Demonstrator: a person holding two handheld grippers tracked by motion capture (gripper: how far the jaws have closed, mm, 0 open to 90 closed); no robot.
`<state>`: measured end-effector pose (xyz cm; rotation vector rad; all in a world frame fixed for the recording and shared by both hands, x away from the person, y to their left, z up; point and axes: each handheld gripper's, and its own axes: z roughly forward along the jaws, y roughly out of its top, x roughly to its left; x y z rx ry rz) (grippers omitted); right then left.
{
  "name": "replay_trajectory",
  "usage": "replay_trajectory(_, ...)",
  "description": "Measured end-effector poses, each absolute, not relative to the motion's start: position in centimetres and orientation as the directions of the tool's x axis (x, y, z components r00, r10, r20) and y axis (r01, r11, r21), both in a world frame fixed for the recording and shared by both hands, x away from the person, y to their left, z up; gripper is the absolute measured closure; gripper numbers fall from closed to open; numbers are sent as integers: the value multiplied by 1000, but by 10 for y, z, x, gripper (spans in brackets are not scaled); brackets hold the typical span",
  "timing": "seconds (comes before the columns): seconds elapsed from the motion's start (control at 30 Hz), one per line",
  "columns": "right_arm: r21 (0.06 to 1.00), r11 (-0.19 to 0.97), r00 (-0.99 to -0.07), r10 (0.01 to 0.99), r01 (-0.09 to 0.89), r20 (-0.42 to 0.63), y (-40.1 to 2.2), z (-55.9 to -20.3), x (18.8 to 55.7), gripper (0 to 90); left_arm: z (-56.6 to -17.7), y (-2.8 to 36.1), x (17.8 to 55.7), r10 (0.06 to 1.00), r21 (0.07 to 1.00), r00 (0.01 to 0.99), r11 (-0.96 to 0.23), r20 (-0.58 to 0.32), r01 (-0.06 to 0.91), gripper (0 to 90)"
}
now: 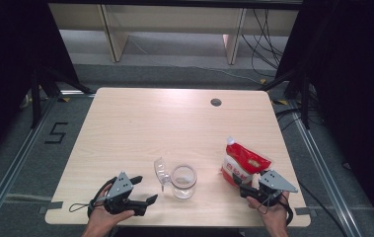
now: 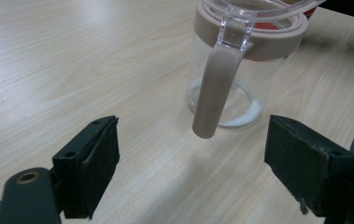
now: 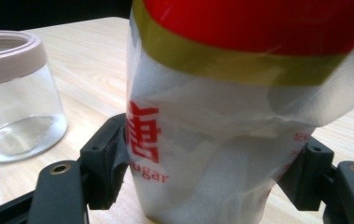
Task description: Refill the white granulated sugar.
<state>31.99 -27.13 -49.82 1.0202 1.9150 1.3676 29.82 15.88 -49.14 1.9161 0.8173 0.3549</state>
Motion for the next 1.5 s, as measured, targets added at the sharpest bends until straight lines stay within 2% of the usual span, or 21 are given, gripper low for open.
replay_trajectory(0.3, 946, 178, -454, 890, 270, -37, -259, -497, 314, 293, -492, 158, 298, 672, 876, 733, -286, -106, 388, 175)
replay_trajectory(0.43, 953, 153, -442, 897, 262, -23, -258, -499, 314, 293, -491, 158, 298, 669, 877, 736, -287, -103, 385, 175)
replay_trajectory(0.83, 959, 198, -555, 830, 202, -55, -265, -508, 323, 236, -492, 158, 298, 662, 879, 742, -288, -103, 380, 176)
replay_trajectory(1.07, 960, 205, -572, 818, 189, -62, -267, -509, 325, 235, -492, 157, 297, 669, 874, 736, -293, -103, 388, 177)
replay_trajectory(1.1, 967, 211, -579, 810, 141, -93, -269, -510, 329, 237, -492, 157, 298, 663, 875, 741, -291, -107, 387, 177)
replay_trajectory(1.13, 963, 196, -590, 806, 184, -51, -268, -511, 327, 241, -492, 157, 298, 664, 875, 740, -291, -106, 386, 177)
replay_trajectory(1.2, 968, 185, -580, 813, 172, -52, -269, -511, 329, 243, -492, 157, 298, 664, 876, 740, -290, -106, 386, 177)
replay_trajectory(1.23, 966, 197, -613, 788, 167, -55, -271, -513, 331, 244, -492, 157, 298, 663, 876, 741, -291, -106, 385, 177)
replay_trajectory(1.33, 968, 188, -594, 803, 166, -54, -270, -515, 332, 241, -492, 157, 298, 663, 875, 741, -292, -106, 386, 177)
replay_trajectory(1.37, 965, 157, -591, 806, 210, -3, -270, -515, 330, 239, -492, 157, 298, 663, 876, 741, -290, -106, 385, 177)
replay_trajectory(1.4, 965, 157, -591, 806, 210, -3, -270, -515, 330, 239, -492, 157, 298, 663, 876, 741, -290, -106, 385, 177)
replay_trajectory(1.43, 973, 177, -595, 802, 151, -53, -272, -516, 334, 237, -492, 157, 298, 663, 876, 741, -291, -105, 385, 177)
replay_trajectory(1.5, 976, 150, -582, 812, 158, -31, -270, -517, 333, 239, -492, 157, 298, 664, 875, 741, -291, -106, 386, 177)
